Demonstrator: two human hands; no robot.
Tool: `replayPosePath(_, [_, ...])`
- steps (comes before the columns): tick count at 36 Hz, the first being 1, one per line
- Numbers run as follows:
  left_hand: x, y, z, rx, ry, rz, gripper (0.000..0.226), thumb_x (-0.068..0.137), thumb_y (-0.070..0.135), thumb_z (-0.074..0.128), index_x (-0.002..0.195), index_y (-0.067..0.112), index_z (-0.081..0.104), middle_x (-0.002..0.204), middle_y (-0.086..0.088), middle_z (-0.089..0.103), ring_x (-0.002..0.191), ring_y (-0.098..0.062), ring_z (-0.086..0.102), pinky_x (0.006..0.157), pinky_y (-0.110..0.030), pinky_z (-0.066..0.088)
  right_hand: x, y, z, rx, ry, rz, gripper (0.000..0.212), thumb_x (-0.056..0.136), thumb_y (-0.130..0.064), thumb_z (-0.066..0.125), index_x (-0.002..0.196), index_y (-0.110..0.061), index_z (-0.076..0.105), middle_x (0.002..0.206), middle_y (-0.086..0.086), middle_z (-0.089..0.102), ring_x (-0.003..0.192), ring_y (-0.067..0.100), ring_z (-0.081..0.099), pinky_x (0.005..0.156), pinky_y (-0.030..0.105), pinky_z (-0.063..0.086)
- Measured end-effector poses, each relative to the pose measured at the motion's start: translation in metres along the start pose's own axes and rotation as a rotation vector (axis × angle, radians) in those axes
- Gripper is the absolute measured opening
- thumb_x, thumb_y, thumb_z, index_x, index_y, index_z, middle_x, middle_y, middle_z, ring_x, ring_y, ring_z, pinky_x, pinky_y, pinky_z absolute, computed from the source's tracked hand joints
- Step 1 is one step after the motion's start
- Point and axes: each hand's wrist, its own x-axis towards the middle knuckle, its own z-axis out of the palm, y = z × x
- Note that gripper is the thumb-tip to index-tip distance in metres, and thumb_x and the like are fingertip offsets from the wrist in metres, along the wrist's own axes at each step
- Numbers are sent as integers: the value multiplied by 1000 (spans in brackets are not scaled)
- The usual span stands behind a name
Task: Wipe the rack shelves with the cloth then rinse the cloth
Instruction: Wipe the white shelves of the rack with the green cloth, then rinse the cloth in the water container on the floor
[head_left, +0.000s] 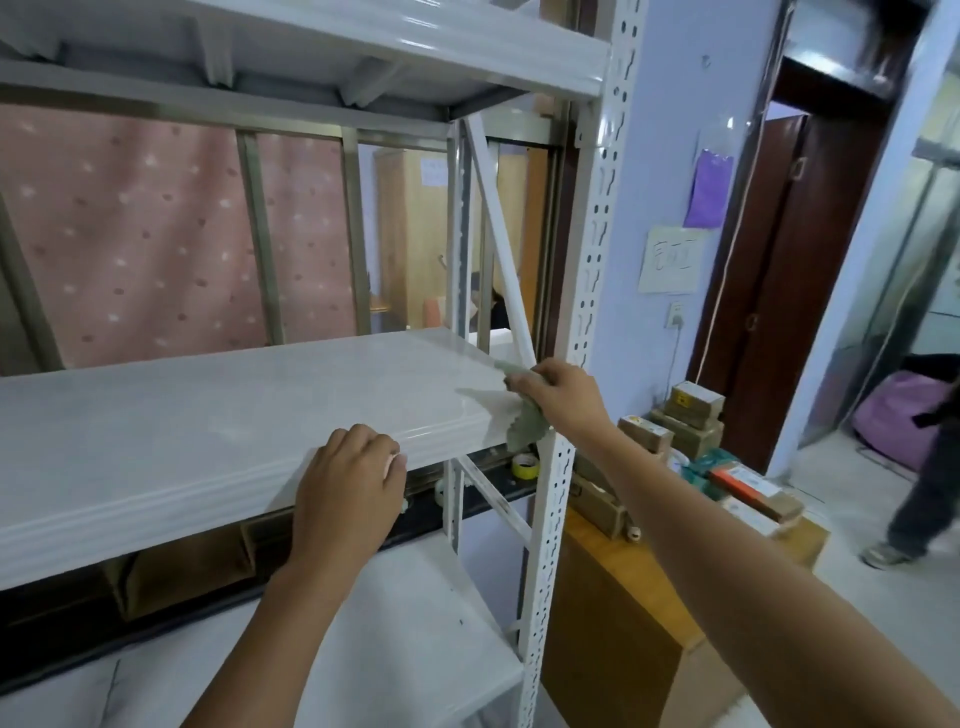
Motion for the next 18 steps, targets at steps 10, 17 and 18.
replayPosePath(10, [-4, 134, 26, -1194, -637, -405, 38, 88, 58, 68, 110, 28, 65, 106, 7, 72, 99, -8, 66, 84, -27, 51, -112, 11, -55, 555, -26, 190, 28, 91, -38, 69, 98, -11, 70, 88, 7, 71, 83, 24, 67, 75, 38, 56])
replayPosePath(17, [-28, 204, 50, -1771, -997, -600, 40, 87, 27, 70, 122, 10, 69, 116, -15, 75, 105, -29, 71, 80, -40, 61, -176, 18, -116, 534, 49, 236, 50, 87, -53, 68, 116, -12, 66, 120, 17, 66, 115, 34, 62, 102, 52, 48])
replayPosePath(18, [-33, 216, 51, -1737, -974, -593, 37, 88, 25, 71, 122, 12, 70, 114, -14, 76, 104, -30, 70, 82, -42, 59, -186, 19, -127, 463, 61, 254, 54, 82, -58, 70, 118, -18, 66, 119, 11, 66, 113, 28, 64, 100, 48, 50])
